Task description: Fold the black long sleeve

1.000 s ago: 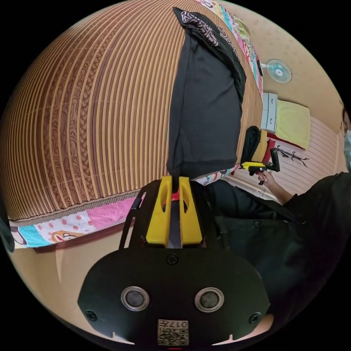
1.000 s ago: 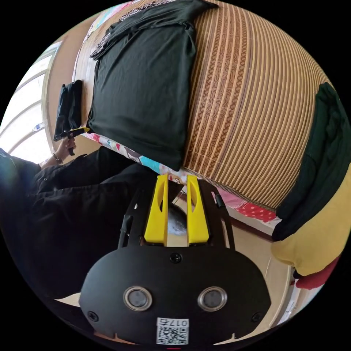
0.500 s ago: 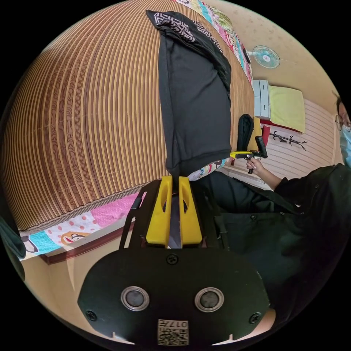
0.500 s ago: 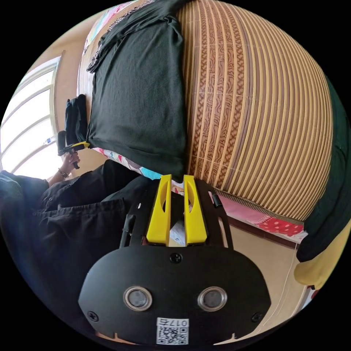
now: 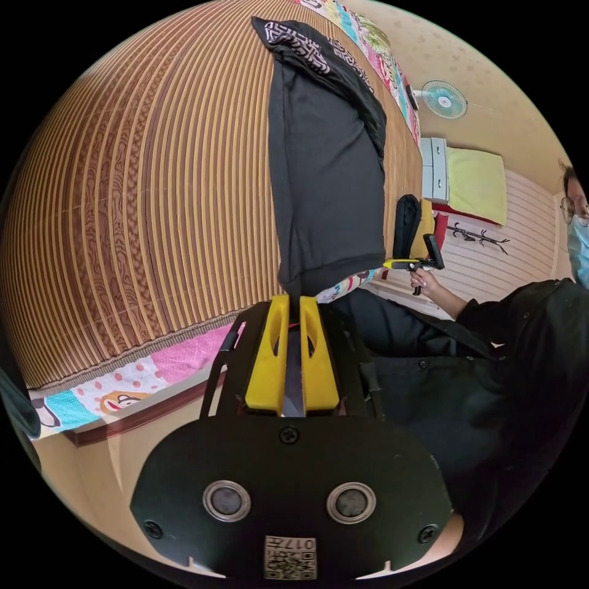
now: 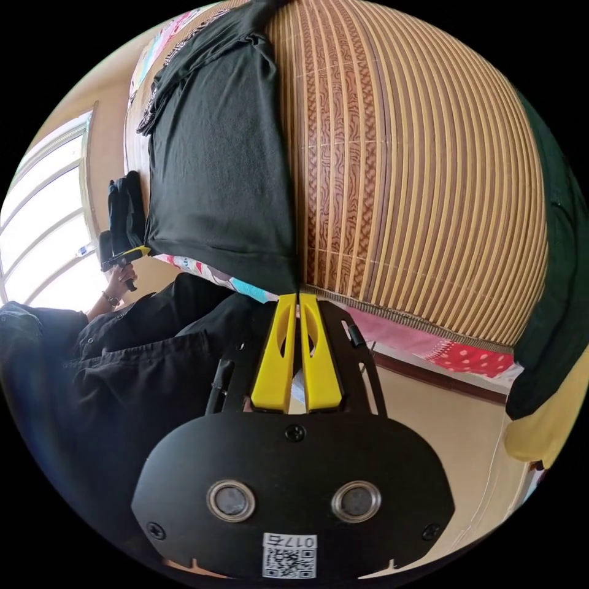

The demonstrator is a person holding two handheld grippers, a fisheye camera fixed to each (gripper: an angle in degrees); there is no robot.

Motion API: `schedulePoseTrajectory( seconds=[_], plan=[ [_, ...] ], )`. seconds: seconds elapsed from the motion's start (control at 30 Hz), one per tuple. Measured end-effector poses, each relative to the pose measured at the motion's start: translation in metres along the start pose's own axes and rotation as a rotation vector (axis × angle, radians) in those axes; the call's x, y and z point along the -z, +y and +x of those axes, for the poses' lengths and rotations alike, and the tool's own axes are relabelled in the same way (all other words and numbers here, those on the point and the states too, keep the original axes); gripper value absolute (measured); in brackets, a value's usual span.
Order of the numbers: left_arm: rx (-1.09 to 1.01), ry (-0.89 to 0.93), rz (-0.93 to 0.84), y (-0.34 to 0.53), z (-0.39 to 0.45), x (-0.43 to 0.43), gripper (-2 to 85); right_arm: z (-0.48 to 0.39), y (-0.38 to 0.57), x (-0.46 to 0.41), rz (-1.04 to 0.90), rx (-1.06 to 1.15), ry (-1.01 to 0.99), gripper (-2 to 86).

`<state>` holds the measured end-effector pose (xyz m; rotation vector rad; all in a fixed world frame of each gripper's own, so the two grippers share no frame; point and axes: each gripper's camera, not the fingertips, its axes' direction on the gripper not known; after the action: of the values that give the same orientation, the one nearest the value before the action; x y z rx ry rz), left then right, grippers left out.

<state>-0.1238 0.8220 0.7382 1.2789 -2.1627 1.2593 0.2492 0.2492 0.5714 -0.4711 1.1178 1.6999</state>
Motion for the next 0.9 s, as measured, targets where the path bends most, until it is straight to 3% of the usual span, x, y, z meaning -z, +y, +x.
schedulePoseTrajectory(
  seconds=[0.23,0.43,0.6,0.9],
  plan=[
    [-0.031,0.137,-0.05,0.03,0.002,0.04,2.9,0.004,0.044,0.031,-0.019,0.062,0.005,0.5],
    [-0.001,0.446,0.011,0.073,-0.008,0.076,2.8,0.032,0.108,0.055,0.137,0.025,-0.342,0.3],
    [-0.011,0.797,0.421,0.082,-0.027,0.135,2.6,0.061,0.137,0.08,0.507,-0.032,-0.666,0.3],
    [-0.068,0.998,0.797,0.012,-0.051,0.187,2.3,0.085,0.09,0.087,0.926,0.044,-0.863,0.1]
  ],
)
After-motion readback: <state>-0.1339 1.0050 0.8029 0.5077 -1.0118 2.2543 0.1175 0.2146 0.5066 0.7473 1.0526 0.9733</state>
